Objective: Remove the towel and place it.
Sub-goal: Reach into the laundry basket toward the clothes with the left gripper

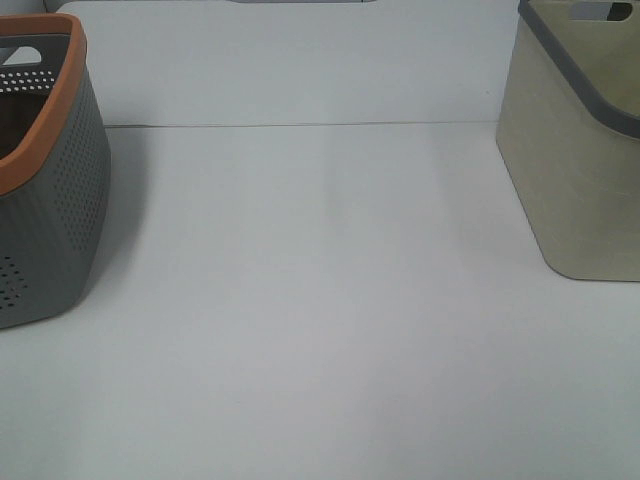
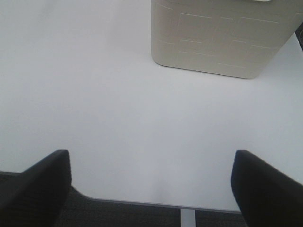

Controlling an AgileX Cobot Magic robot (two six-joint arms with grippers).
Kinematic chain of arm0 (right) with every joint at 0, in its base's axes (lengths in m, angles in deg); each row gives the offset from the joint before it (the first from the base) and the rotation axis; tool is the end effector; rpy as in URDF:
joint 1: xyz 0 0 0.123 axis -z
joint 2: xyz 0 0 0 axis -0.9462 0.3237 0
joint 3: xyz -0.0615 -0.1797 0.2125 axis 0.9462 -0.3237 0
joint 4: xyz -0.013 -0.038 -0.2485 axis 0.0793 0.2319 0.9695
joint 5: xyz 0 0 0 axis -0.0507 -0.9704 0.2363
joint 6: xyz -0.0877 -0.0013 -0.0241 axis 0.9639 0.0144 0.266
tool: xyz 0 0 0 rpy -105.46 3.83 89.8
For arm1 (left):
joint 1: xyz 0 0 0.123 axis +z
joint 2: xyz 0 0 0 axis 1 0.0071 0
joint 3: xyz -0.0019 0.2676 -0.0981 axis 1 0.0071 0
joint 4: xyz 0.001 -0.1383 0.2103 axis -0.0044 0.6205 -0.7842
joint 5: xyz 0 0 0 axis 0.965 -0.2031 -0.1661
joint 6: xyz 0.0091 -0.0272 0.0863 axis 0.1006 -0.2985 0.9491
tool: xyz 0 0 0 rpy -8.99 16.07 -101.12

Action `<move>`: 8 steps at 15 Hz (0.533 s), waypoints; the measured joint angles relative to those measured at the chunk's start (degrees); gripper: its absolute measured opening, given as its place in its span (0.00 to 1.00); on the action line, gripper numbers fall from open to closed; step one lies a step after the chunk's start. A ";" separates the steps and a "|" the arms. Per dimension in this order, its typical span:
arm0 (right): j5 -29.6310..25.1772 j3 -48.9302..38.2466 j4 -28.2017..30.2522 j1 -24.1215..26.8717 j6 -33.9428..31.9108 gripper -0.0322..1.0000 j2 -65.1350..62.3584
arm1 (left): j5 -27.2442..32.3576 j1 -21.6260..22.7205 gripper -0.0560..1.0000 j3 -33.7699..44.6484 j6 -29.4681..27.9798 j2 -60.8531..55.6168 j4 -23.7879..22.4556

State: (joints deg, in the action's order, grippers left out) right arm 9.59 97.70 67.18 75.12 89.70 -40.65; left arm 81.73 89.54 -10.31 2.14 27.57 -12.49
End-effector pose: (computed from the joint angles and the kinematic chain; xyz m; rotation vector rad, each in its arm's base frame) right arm -0.0057 0.0106 0.2793 -0.1109 2.0238 0.0006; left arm -0.0063 -0.0042 0.2802 0.1003 2.0168 -0.0028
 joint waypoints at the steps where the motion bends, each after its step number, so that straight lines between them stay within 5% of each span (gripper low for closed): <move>1: 0.00 0.00 0.00 0.00 0.00 0.90 0.00 | 0.00 0.00 0.99 0.00 -0.11 0.00 -0.17; 8: 0.00 0.00 0.00 0.00 0.00 0.90 0.00 | 0.00 0.00 0.99 0.00 -0.17 0.00 -0.40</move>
State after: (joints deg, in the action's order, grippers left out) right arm 9.59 97.70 67.18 75.12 89.70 -40.65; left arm 81.73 89.54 -10.31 1.96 27.57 -12.89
